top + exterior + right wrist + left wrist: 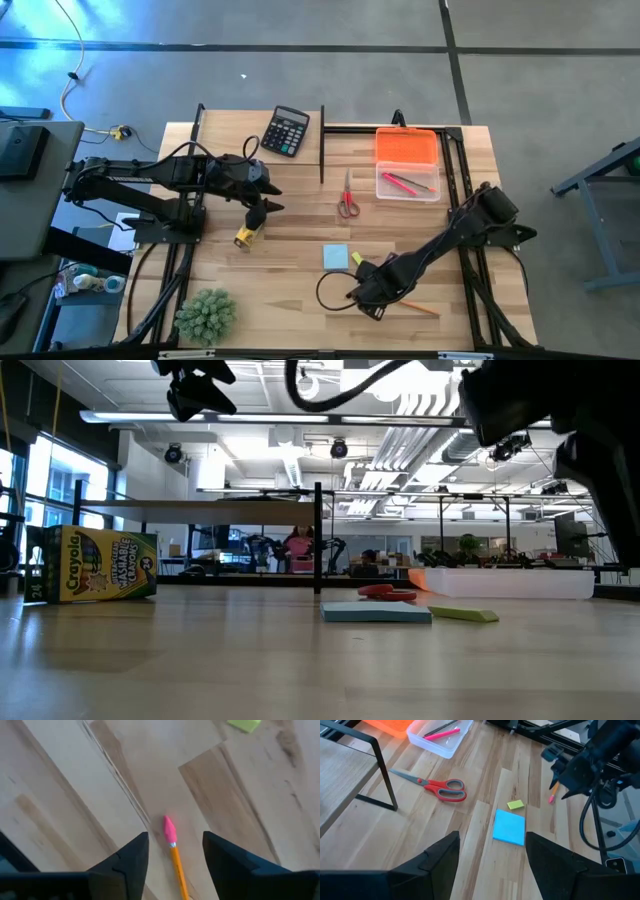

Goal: Pack school essentials
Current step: Put the yellow pencil into the orange supply box

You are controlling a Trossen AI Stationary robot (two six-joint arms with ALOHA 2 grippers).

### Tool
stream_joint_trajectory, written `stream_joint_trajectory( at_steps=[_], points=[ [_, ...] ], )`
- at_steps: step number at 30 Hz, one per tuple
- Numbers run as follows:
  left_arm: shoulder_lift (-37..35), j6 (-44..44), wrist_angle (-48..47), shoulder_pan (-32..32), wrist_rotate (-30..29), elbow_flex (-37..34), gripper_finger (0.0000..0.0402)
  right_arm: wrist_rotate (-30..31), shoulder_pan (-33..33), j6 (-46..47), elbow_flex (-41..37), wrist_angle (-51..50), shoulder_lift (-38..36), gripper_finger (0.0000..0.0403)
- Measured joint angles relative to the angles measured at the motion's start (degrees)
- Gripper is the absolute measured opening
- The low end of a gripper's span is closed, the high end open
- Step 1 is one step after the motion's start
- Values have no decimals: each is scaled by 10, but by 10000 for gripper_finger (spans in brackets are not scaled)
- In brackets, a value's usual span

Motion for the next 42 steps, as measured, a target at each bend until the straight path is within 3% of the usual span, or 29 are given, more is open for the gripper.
stream_joint_trajectory(
  at_steps=[21, 35, 42],
  points=[
    [0, -5, 0, 0, 0, 0, 213, -33, 0, -19, -2, 19, 64, 154],
    [0, 6, 0, 0, -9, 0, 213, -38, 0, -19, -2, 16, 64, 28],
    [0, 6, 0, 0, -9, 0, 213, -39, 0, -25, -1, 16, 62, 10]
  ],
)
